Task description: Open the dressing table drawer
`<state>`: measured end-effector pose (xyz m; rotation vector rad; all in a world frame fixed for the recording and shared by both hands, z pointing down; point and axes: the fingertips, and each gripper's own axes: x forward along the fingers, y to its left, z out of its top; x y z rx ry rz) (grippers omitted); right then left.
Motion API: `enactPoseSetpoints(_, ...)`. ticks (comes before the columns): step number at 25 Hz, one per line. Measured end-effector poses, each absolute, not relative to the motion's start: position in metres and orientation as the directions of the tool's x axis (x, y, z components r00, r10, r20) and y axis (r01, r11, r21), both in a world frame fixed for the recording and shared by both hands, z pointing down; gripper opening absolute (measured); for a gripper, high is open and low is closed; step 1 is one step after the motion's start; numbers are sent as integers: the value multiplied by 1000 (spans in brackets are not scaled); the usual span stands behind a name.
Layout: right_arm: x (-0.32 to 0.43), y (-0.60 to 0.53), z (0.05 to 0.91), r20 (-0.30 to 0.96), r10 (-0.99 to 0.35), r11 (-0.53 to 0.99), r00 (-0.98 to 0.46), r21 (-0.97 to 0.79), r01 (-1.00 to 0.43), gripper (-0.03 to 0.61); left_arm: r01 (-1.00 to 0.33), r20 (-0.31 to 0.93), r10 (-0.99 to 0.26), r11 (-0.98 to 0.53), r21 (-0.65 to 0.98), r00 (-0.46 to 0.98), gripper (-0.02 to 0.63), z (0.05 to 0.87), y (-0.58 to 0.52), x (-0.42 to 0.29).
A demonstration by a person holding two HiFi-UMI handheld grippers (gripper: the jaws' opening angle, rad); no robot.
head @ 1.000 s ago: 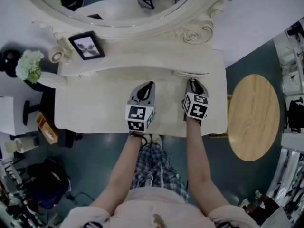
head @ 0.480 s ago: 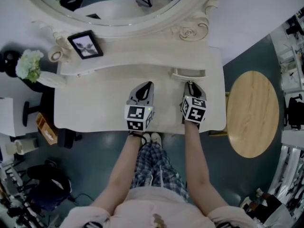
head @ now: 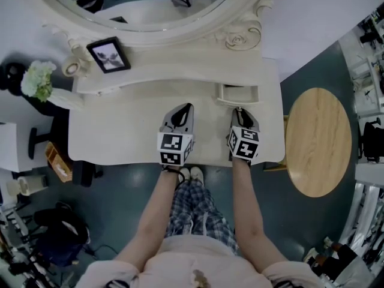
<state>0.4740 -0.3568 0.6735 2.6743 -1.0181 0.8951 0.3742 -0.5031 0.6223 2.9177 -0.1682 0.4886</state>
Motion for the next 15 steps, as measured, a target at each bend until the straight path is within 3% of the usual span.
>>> enactPoseSetpoints(13,472,-356,673,571,-567,-758,594,-80,-647,109,-145,338,-86,-978,152,937,28,625,-503,368)
enactPoseSetpoints(15,470,-358,669,547,-592,-748,592,-99,-656,160,-145,339,-86,-977,154,937,28,625,-502,367)
